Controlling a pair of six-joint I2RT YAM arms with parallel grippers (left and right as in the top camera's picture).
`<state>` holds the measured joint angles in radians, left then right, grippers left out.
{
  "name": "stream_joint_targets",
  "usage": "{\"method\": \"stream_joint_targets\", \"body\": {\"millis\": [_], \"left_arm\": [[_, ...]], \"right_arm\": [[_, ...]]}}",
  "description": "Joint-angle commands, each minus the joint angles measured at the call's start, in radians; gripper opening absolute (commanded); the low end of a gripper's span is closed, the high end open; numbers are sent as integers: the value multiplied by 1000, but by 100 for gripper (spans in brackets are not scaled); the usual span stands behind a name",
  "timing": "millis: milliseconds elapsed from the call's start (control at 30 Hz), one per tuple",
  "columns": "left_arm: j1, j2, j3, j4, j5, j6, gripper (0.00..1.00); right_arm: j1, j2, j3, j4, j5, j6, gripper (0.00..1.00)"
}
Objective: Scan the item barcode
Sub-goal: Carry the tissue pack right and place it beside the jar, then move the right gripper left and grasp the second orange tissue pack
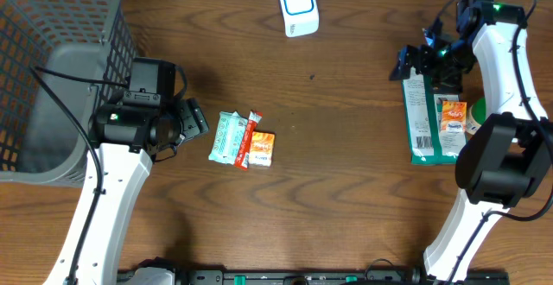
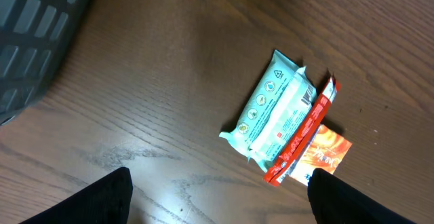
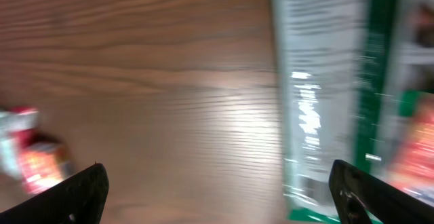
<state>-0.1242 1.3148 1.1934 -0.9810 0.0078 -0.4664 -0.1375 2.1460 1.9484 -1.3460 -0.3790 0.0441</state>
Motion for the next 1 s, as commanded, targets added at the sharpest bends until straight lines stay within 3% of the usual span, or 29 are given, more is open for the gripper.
{"method": "stream_joint_targets", "body": {"millis": [0, 100, 567, 967], "left_arm": [[5, -2, 5, -3, -13, 10, 83], [5, -2, 5, -3, -13, 10, 84], [5, -2, 5, -2, -13, 10, 83], [5, -2, 5, -2, -13, 10, 84]], "right_arm": [[30, 1, 19, 0, -186, 1, 94], [71, 1, 19, -1, -190, 0, 89], [406, 1, 4, 84, -182, 1, 88], [741, 1, -66, 163, 212, 209, 89]]}}
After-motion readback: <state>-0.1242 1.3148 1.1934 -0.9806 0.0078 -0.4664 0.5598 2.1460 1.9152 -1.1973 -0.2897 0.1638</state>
